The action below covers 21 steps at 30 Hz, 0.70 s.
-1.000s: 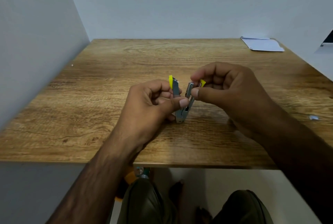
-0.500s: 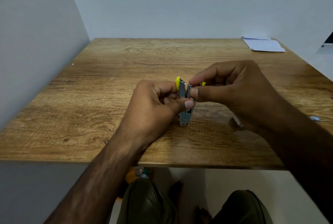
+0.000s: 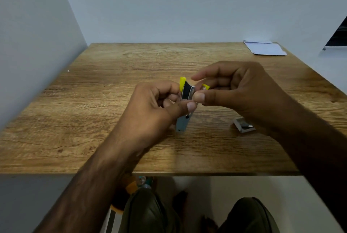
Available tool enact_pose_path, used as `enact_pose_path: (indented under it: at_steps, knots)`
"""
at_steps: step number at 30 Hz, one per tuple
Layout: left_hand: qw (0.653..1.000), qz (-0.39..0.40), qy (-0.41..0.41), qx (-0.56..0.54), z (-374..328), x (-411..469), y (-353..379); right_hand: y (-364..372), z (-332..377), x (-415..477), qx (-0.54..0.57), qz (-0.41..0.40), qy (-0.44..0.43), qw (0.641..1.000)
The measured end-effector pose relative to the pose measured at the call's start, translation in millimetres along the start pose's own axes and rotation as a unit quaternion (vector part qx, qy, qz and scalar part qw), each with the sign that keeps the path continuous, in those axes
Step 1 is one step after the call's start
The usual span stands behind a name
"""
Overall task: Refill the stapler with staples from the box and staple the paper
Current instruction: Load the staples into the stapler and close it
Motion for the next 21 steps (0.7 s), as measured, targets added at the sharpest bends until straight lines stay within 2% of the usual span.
enact_pose_path:
  at_steps: [4,9,13,21]
  knots:
    - [0.993,-0.008,0.028,0.118,-1,7,-2,-6,-3,3,-0.077,0.018,0.023,0.997]
    - [0.972,0.031,0.029,0.232,-2,15,0,-9,-3,0,-0.187,0.052,0.047,0.98]
    - [0.961,0.047,0.022,0.272,-1,17,4,-27,4,-9,-0.273,0.027,0.042,0.961]
    - [0.931,0.067,-0.012,0.359,-1,21,7,-82,23,-35,-0.292,-0.037,0.029,0.955]
Point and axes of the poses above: each hand's wrist, its own x-axis towards the middle knuckle, its own y-axis out of the palm, z = x × y, the point moved 3 cm from there along x, towards the middle knuckle, and after that the axes turned 15 degrees about x, right-handed, at the moved point
